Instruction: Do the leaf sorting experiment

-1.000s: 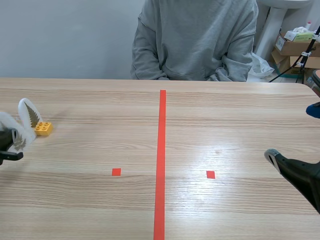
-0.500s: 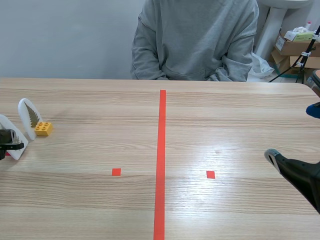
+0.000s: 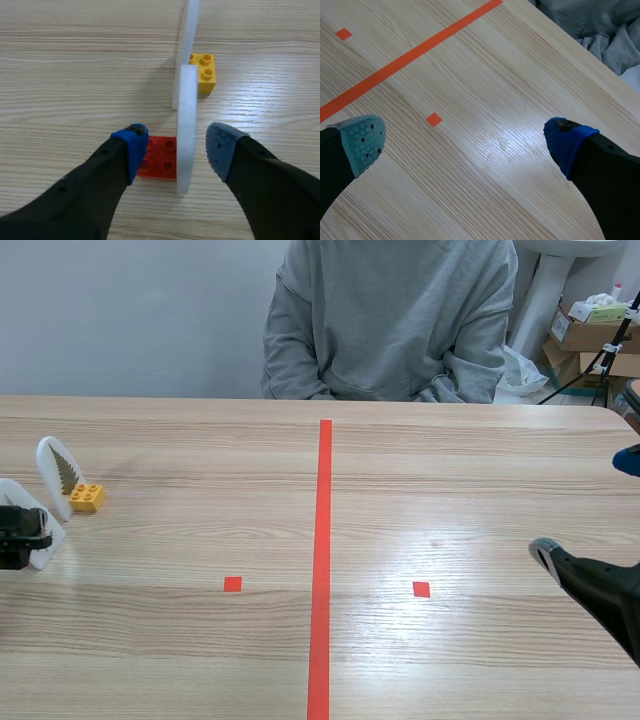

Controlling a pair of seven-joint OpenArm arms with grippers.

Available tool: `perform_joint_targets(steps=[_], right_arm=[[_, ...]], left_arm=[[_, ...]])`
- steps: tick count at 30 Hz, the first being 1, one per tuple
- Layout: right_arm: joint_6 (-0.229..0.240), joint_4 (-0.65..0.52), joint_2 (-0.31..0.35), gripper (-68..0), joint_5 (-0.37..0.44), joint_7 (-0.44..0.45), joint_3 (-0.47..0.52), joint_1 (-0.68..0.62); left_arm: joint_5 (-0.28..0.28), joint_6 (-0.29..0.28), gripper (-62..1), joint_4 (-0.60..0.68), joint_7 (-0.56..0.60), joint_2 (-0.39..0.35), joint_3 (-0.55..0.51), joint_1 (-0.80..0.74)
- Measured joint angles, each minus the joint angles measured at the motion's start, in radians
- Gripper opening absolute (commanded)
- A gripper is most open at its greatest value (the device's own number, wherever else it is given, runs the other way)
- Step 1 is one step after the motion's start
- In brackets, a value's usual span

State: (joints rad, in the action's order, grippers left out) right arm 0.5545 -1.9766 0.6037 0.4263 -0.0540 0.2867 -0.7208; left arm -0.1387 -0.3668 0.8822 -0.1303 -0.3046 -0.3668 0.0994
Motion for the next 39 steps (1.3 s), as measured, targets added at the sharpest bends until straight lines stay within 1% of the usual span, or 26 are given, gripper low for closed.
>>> perform_joint_targets(steps=[2, 3, 4, 5, 7, 9, 12, 15, 18, 22, 24, 26, 30, 32, 33, 37, 39], right_arm=[[0.0, 0.0, 0.0, 0.4, 0.0, 0.0, 0.0, 0.0], [0.0, 0.0, 0.0, 0.4, 0.0, 0.0, 0.0, 0.0], [0.0, 0.0, 0.0, 0.4, 0.0, 0.0, 0.0, 0.0], [0.0, 0.0, 0.0, 0.4, 0.0, 0.0, 0.0, 0.0], [0.0, 0.0, 0.0, 0.4, 0.0, 0.0, 0.0, 0.0], [0.0, 0.0, 0.0, 0.4, 0.0, 0.0, 0.0, 0.0], [0.0, 0.0, 0.0, 0.4, 0.0, -0.005, 0.0, 0.0], [0.0, 0.0, 0.0, 0.4, 0.0, -0.008, 0.0, 0.0], [0.0, 0.0, 0.0, 0.4, 0.0, -0.008, 0.0, 0.0], [0.0, 0.0, 0.0, 0.4, 0.0, -0.012, 0.0, 0.0], [0.0, 0.0, 0.0, 0.4, 0.0, -0.012, 0.0, 0.0], [0.0, 0.0, 0.0, 0.4, 0.0, -0.011, 0.0, 0.0], [0.0, 0.0, 0.0, 0.4, 0.0, -0.011, 0.0, 0.0], [0.0, 0.0, 0.0, 0.4, 0.0, -0.011, 0.0, 0.0], [0.0, 0.0, 0.0, 0.4, 0.0, -0.011, 0.0, 0.0], [0.0, 0.0, 0.0, 0.4, 0.001, -0.012, 0.0, 0.0], [0.0, 0.0, 0.0, 0.4, 0.002, -0.012, 0.0, 0.0]], left_arm=[[0.0, 0.0, -4.6, 0.0, 0.001, 0.0, 0.0, 0.0], [-0.001, 0.0, -1.4, 0.0, 0.002, 0.0, 0.0, 0.0], [-0.002, 0.0, 0.5, 0.0, 0.002, 0.0, 0.0, 0.0], [-0.002, 0.0, 1.1, 0.0, 0.004, 0.0, 0.0, 0.0], [-0.01, -0.013, 1.1, 0.0, 0.015, 0.0, 0.0, -0.003], [-0.02, -0.053, 1.1, 0.004, 0.015, -0.001, 0.0, -0.009], [-0.031, -0.052, 1.1, 0.071, 0.024, 0.003, -0.002, -0.053], [-0.047, -0.053, 1.0, 0.236, 0.031, 0.002, -0.024, -0.15], [-0.054, -0.064, 0.6, 0.46, 0.034, -0.002, -0.051, -0.278], [-0.054, -0.074, 0.6, 0.756, 0.054, 0.003, -0.052, -0.486], [-0.053, -0.076, 0.6, 0.869, 0.053, 0.019, -0.047, -0.58], [-0.054, -0.076, 0.6, 0.949, 0.053, 0.029, -0.029, -0.653], [-0.053, -0.077, -0.1, 1.048, 0.032, 0.031, 0.05, -0.75], [-0.058, -0.076, -4.7, 1.078, 0.023, 0.031, 0.092, -0.779], [-0.071, -0.076, -6.7, 1.09, 0.007, 0.03, 0.112, -0.789], [-0.073, -0.076, -7.1, 1.121, -0.02, 0.03, 0.194, -0.804], [-0.073, -0.076, -6.3, 1.131, -0.037, 0.03, 0.232, -0.806]])
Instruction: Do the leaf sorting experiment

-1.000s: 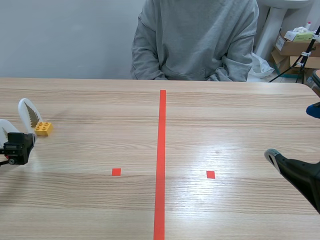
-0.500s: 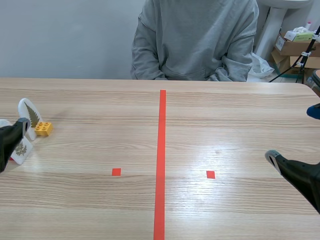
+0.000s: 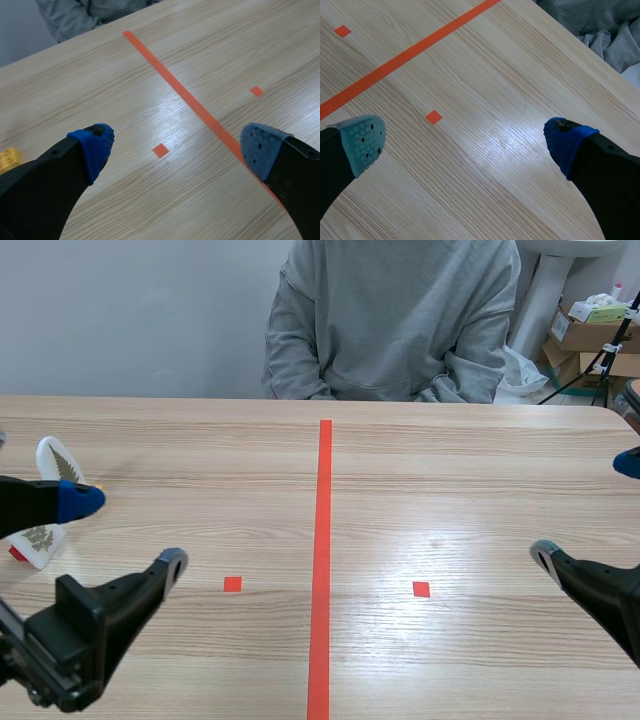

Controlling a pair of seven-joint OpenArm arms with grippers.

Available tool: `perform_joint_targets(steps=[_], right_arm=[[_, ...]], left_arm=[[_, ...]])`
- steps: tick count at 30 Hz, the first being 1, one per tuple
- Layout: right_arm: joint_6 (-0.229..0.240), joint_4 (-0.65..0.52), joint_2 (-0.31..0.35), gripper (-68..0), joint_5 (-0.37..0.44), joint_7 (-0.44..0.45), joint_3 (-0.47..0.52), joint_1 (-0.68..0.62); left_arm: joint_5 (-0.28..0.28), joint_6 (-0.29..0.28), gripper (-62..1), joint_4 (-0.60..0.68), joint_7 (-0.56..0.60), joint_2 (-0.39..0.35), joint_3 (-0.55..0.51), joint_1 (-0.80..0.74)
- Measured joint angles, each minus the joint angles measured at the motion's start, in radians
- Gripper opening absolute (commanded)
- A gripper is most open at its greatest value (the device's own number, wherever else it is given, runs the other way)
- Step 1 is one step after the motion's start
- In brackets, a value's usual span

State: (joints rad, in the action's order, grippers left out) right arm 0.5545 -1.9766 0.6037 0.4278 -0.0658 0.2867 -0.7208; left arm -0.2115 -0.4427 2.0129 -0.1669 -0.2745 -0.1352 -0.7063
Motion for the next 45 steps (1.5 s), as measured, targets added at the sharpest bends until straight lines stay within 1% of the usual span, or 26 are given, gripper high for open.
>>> perform_joint_targets(steps=[3, 9, 45], right_arm=[[0.0, 0.0, 0.0, 0.4, 0.0, 0.0, 0.0, 0.0], [0.0, 0.0, 0.0, 0.4, 0.0, -0.003, 0.0, 0.0], [0.0, 0.0, 0.0, 0.4, 0.0, -0.003, 0.0, 0.0]], left_arm=[[0.001, 0.0, -3.4, 0.01, -0.026, 0.0, 0.053, 0.0], [0.001, 0.0, -3.4, 0.013, -0.027, 0.0, 0.116, 0.003], [0.001, 0.0, -3.5, 0.013, -0.027, 0.0, 0.119, 0.003]])
